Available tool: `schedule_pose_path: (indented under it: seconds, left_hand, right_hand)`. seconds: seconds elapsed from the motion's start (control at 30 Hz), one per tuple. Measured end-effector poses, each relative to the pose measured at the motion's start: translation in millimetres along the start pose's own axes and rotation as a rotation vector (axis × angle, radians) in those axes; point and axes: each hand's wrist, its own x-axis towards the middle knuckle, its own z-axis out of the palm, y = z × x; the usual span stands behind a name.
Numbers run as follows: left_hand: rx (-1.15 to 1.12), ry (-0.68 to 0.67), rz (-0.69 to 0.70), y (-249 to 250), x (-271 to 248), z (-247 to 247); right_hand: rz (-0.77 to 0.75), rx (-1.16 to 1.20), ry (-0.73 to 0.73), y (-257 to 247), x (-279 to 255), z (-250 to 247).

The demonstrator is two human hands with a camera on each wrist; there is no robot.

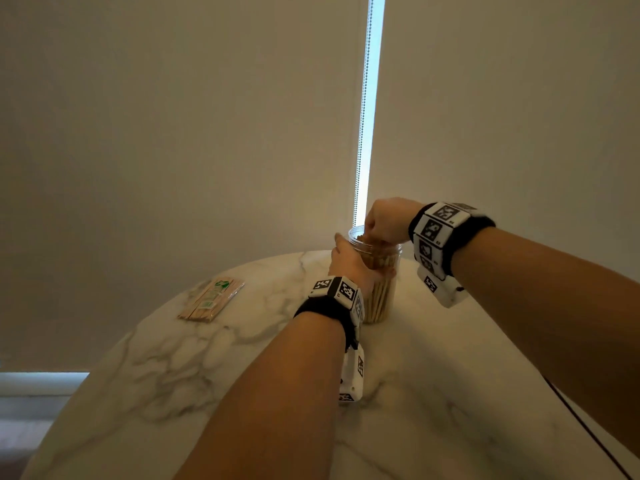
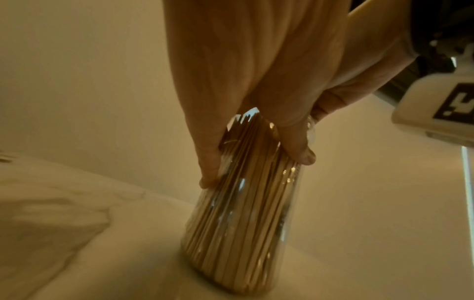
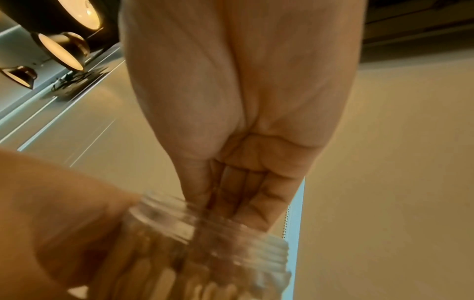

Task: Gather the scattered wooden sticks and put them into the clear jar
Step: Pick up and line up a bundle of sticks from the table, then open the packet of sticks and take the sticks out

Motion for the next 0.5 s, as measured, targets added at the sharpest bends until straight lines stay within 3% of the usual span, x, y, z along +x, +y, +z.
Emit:
schedule_pose_path:
  seconds: [0.07, 0.17, 0.27, 0.37, 0.5]
  left_hand:
    - [0.041, -0.067, -0.043, 2, -3, -9]
    - [0.323, -0.157, -0.080, -11, -3, -49]
    - [0.534, -0.075, -0.162, -39, 3, -112]
    - [0.712, 0.011, -0.315, -82, 8, -168]
    - [0.926, -0.054, -0.440, -136, 14, -192]
  right_hand:
    - [-0.017, 0.022, 0.023, 1, -6, -4]
    - [-0.038, 0.161, 0.190, 6, -19, -9]
    - [-0.048, 0.304, 0.336, 5, -37, -10]
    - [-0.084, 0.403, 0.320, -8, -58, 1]
    - [-0.136, 0.401, 0.269, -32, -71, 30]
